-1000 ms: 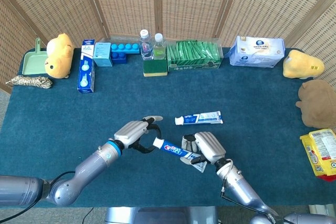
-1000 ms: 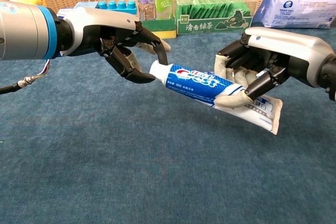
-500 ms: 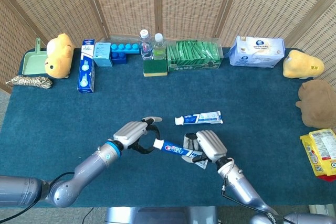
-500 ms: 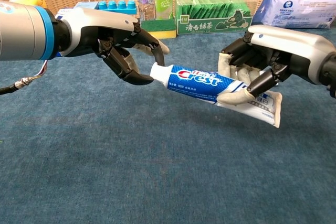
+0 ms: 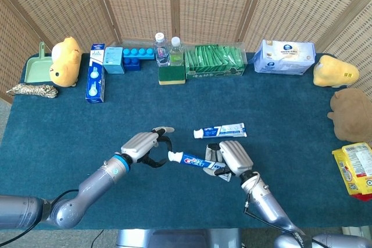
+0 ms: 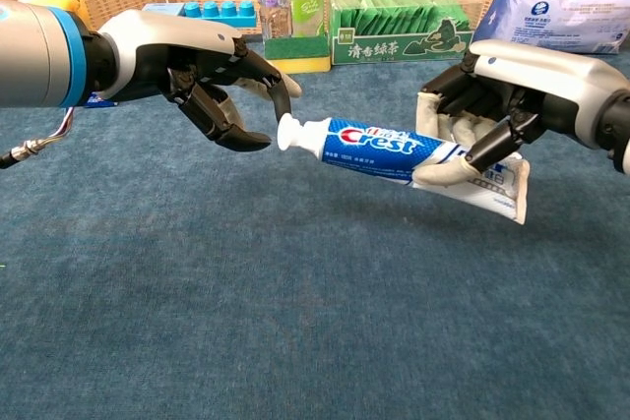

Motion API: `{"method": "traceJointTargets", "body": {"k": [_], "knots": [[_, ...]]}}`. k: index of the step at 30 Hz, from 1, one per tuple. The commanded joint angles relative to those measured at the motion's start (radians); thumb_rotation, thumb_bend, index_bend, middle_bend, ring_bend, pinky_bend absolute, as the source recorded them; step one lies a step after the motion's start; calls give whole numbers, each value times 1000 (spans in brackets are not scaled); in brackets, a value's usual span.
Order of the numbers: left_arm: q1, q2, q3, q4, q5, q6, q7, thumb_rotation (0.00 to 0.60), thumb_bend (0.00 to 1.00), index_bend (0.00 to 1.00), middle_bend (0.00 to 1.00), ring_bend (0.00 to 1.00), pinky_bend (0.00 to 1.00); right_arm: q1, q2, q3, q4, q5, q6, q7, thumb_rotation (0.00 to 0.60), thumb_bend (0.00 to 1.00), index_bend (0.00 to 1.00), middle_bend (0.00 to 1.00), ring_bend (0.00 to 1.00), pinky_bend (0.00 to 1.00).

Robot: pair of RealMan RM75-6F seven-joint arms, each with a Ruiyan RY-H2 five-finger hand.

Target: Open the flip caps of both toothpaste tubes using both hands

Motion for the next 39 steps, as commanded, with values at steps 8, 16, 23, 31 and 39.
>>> {"method": "traceJointTargets", "body": {"k": [8,16,23,31,39], "knots": [[4,9,3,-8,6,-1,-5,600,339,475,118,74,332,1,-6,6,9,19,16,-34,600,444,912,727,681,740],[7,14,4,-15,11,-1,-11,600,340,469,113,74,335,5,-20,10,19,24,32,-67,600,445,912,727,680,740],[5,12,8,-19,10,0,-8,600,341,451,99,64,336,9,-39,15,27,33,48,-101,600,444,913,727,680,740],[11,10,1,-35,34,22,-7,600,339,425,87,43,336,7,-48,16,30,38,64,-123,600,445,912,727,681,740],[75,86,15,-96,115,108,-3,600,339,382,79,30,322,-10,-14,2,35,21,54,-82,600,445,912,727,680,738]]}}
